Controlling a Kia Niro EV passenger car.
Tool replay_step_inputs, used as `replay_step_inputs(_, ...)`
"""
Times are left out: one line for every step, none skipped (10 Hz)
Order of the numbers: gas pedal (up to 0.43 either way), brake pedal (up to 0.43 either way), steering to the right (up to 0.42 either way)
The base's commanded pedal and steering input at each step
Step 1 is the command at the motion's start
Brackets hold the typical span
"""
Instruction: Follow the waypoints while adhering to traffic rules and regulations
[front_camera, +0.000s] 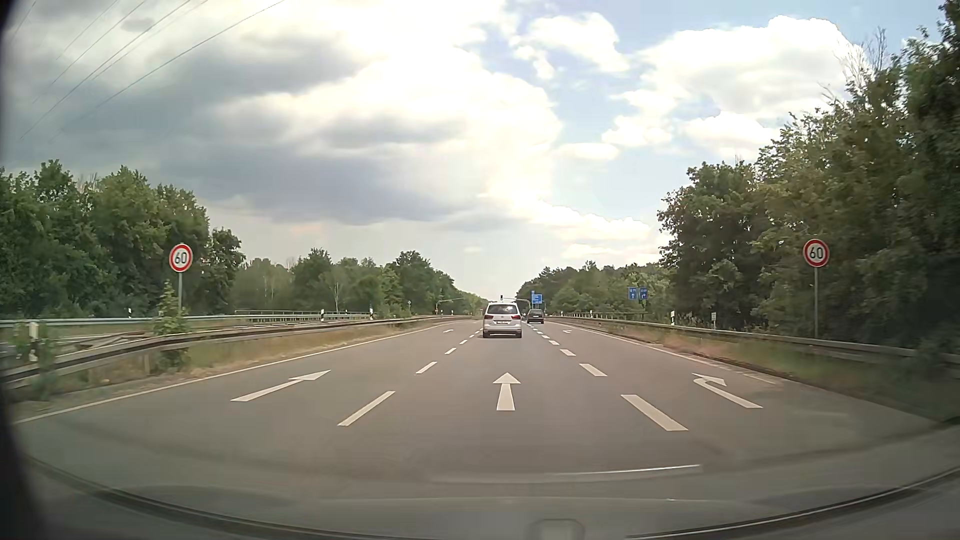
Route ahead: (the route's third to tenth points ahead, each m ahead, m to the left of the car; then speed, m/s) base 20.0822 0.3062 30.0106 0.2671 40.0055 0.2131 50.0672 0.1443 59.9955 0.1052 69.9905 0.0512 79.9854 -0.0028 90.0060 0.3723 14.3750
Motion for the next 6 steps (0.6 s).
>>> replay_step_inputs(0.287,0.037,0.0)
replay_step_inputs(0.287,0.037,0.0)
replay_step_inputs(0.287,0.037,-0.001)
replay_step_inputs(0.287,0.037,-0.001)
replay_step_inputs(0.287,0.037,-0.001)
replay_step_inputs(0.287,0.037,-0.001)
